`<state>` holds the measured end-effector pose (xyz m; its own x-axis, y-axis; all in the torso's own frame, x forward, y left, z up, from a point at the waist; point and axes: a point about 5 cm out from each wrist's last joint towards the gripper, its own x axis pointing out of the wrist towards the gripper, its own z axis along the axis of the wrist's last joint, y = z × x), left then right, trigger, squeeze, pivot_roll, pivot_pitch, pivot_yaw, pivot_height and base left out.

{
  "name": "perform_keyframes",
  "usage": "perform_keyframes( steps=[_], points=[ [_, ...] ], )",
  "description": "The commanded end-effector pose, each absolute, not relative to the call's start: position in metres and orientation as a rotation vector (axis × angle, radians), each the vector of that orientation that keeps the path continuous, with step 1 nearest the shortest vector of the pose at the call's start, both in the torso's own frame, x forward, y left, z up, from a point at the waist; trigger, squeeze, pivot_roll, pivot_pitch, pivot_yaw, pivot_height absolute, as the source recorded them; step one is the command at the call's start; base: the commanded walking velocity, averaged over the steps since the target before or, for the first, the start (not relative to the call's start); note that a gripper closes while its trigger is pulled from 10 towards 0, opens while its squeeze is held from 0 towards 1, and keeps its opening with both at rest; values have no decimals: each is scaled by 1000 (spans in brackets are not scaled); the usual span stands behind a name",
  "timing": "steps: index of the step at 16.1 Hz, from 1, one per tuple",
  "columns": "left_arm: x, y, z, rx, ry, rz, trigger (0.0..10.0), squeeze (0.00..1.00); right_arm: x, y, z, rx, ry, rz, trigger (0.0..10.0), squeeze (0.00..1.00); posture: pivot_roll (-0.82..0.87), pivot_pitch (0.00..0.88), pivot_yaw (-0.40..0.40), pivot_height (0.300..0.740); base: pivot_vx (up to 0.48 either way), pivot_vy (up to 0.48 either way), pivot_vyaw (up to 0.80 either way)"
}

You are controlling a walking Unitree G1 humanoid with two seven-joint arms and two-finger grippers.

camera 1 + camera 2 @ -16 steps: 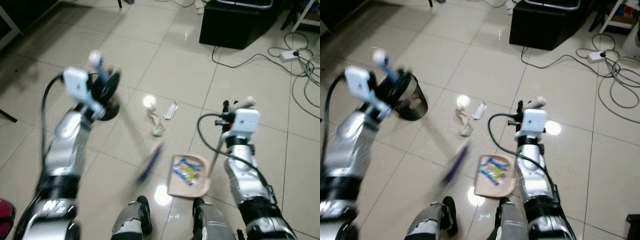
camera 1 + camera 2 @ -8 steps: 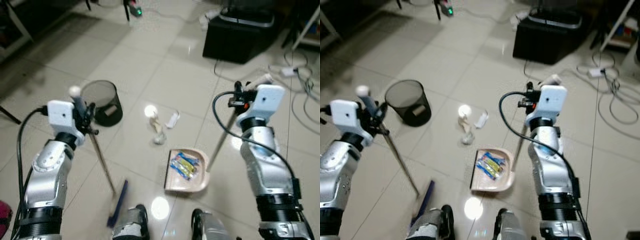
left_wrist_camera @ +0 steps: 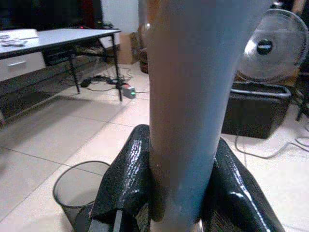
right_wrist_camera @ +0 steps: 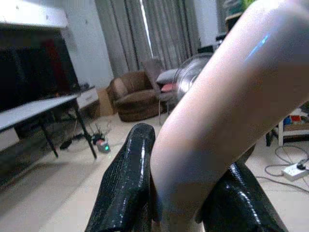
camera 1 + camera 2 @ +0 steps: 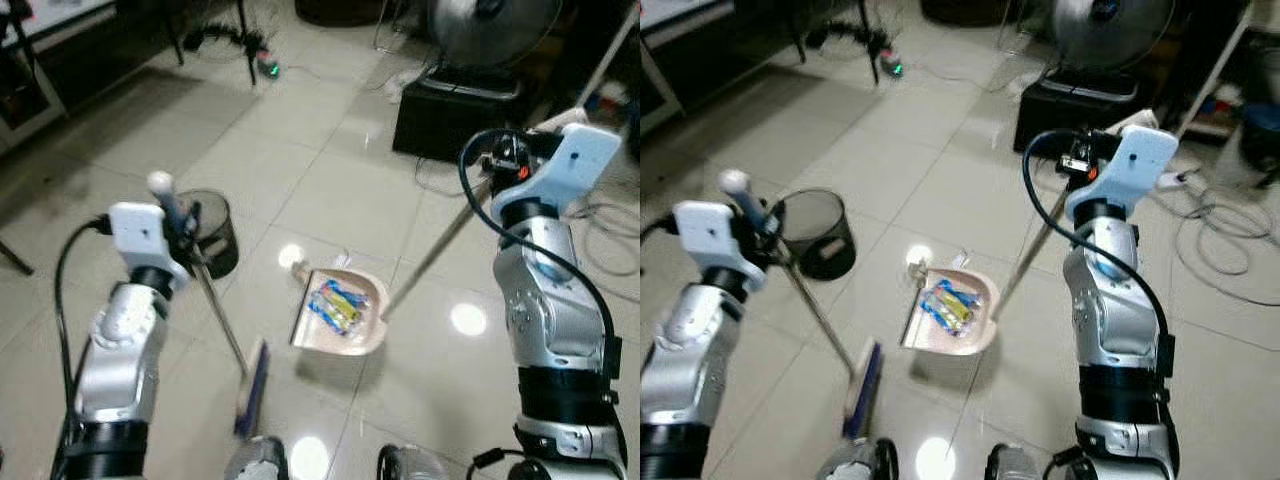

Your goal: Sweep floor

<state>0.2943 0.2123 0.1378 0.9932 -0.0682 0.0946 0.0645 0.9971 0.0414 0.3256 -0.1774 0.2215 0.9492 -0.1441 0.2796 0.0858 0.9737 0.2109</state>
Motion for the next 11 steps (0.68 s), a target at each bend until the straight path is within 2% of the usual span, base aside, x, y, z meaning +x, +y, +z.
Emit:
perform_keyframes(
  steps=[1, 3, 10, 11],
  points=[
    [295, 209, 146, 65, -128, -66, 10000, 0, 323, -178, 241, 228, -365, -117, 10000, 0, -75, 33, 49, 740, 334, 0, 0],
    [293, 207, 138, 76, -104, -62, 10000, 0, 325, -174, 249, 243, -380, -102, 10000, 0, -74, 22, 46, 740, 379, 0, 203],
    [292, 202, 135, 114, -84, -57, 10000, 0, 329, -174, 255, 273, -388, -116, 10000, 0, -67, 3, 48, 740, 393, 0, 800],
    [293, 203, 134, 118, -82, -54, 10000, 0, 329, -175, 257, 285, -394, -119, 10000, 0, -67, 3, 49, 740, 390, 0, 0]
  ],
)
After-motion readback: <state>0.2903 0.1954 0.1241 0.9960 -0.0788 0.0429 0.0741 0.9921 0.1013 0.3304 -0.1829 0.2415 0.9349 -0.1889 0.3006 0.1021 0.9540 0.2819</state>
